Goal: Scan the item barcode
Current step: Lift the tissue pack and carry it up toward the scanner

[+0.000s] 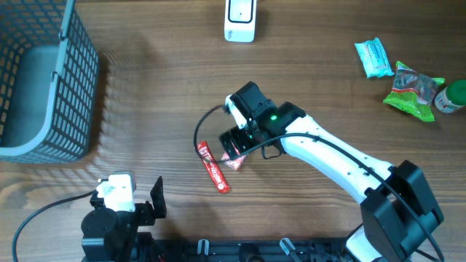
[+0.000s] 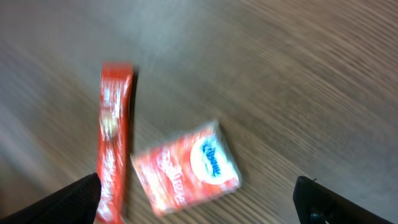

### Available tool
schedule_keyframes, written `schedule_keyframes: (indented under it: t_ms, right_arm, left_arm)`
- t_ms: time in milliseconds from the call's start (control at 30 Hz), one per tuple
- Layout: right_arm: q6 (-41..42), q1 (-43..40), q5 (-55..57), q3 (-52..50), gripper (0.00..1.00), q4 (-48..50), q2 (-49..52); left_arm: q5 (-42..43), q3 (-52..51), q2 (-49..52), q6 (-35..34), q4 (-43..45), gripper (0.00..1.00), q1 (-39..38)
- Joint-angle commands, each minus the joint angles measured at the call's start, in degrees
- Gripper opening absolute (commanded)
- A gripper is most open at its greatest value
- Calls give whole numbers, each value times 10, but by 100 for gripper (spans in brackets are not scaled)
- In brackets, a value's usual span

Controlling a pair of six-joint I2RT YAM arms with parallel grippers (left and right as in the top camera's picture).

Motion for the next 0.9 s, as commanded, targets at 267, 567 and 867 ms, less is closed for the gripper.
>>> schedule_keyframes:
  t_ms: [267,567,867]
  right_arm:
    - [-251,-1,-158,13,100,4,76]
    - [-162,-1,-40,13,100,24,145]
    - [-118,-1,-41,50,100,15,140]
  left_arm:
    - [-6,-4,-2,-5,2,100,-3]
    - [-6,-4,-2,-5,2,100,-3]
    - [-6,-4,-2,-5,2,100,-3]
